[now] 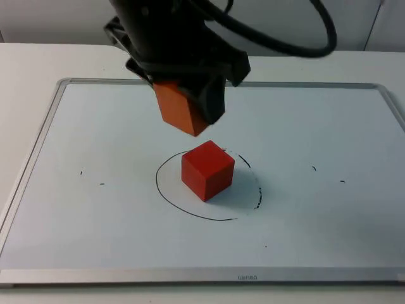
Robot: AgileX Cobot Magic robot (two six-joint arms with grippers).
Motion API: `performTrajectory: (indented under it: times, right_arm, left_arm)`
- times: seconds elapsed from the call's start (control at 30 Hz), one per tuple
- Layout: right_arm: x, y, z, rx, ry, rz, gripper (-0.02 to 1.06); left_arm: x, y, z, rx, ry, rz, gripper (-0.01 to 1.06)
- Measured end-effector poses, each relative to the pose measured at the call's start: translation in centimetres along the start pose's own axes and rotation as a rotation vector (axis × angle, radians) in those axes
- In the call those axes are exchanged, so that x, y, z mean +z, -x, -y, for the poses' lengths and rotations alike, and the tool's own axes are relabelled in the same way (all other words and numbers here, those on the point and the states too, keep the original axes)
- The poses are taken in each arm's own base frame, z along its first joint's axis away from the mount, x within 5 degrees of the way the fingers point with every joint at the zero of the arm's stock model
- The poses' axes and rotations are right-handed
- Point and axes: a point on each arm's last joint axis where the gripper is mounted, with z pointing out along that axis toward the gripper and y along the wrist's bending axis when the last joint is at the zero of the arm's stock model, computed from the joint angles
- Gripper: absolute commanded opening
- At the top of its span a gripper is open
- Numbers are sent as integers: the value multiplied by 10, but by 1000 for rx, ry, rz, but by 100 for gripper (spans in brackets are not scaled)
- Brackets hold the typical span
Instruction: Pick up one cube with the left hand and another cube with the right hand. First place the cube in the right hand at the target position, then stack the cube in the left hand on top.
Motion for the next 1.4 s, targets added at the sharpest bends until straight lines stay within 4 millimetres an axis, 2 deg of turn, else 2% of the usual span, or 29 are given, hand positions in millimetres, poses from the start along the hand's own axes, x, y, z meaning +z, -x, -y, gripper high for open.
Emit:
performTrajectory:
  times: [0.03,0.13,0.33,0.67,1.4]
  right_arm:
    - [0,0,0,0,0,0,87]
    - [-2,-1,1,0,-5,-5,87]
    - [-2,-1,2,-7,-15,-4,87]
    - [-2,1,2,11,-18,17,87]
    - [-2,3,2,16,-16,47,87]
  left_arm:
    - [0,0,0,0,0,0,0]
    - [17,-1,-1,2,0,-29,0]
    - [31,2,-5,6,19,-16,0]
    - [60,16,-12,29,15,-57,0]
    - [79,15,-14,65,2,-77,0]
